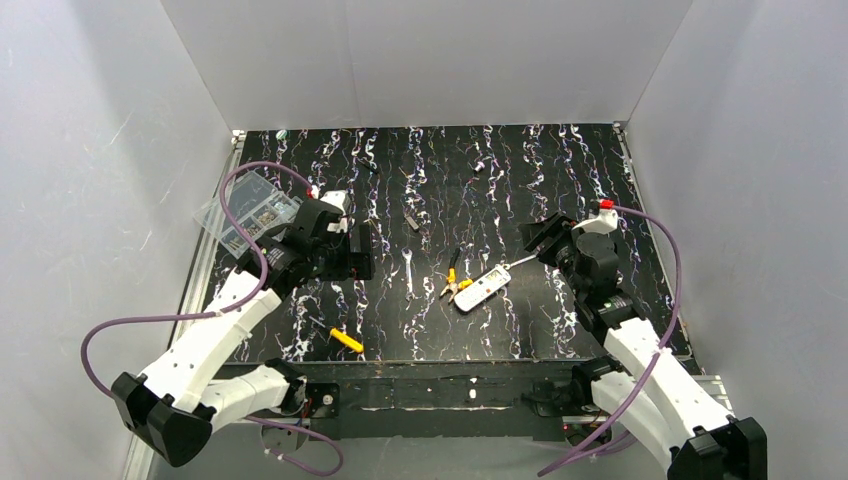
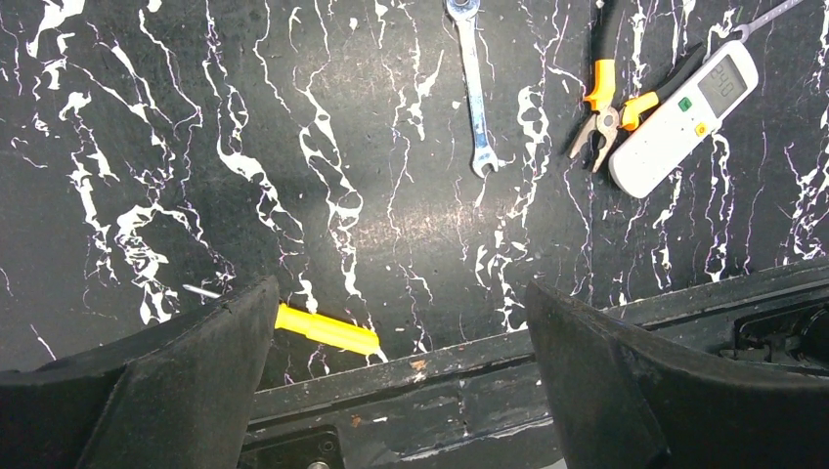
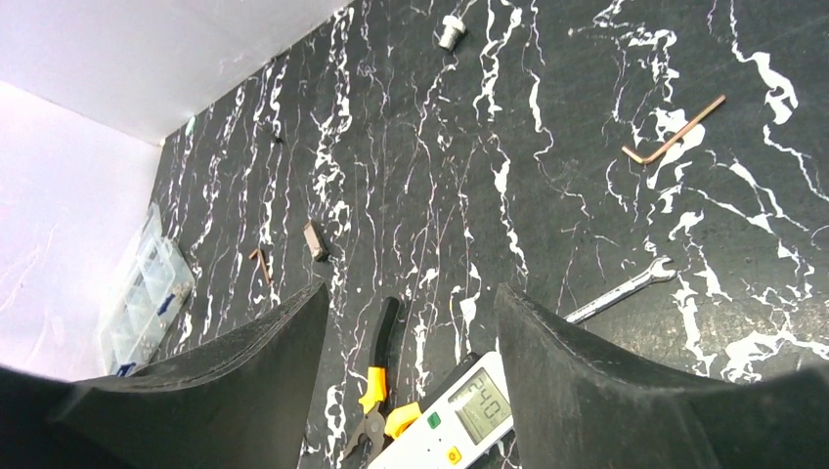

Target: Load the batteries into the remote control

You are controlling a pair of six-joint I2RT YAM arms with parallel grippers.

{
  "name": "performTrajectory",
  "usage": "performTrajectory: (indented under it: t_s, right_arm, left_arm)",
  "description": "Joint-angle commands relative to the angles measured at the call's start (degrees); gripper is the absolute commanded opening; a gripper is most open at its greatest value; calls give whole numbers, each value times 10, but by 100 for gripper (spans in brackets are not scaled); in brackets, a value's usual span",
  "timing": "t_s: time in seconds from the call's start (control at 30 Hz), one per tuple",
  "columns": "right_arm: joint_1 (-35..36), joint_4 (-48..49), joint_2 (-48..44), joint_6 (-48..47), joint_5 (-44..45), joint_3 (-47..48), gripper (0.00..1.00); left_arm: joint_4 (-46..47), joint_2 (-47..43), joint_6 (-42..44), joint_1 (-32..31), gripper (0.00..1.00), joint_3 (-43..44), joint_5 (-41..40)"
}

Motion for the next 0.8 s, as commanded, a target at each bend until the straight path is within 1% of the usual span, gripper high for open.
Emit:
performTrajectory:
  t_s: [0.0,0.27,0.5,0.67,0.77]
  right_arm:
    - [-1,32,-17,-18,30,-6,72]
    - [-1,30,-18,-53,29,-6,73]
    - [-1,22,-11,-77,22,4,75]
    - [-1,-7,-10,-74,27,13,75]
    - [-1,-16,-11,-76,23,12,75]
  left_arm:
    - [-16,7,-4,2,98,-10,-11]
    - [-7,0,-7,2,98,-14,-13]
    - [24,-10,-15,2,98,-42,-12]
    - [28,-8,6,2,98,-42,-15]
    - [22,-2,0,2,98,-36,-17]
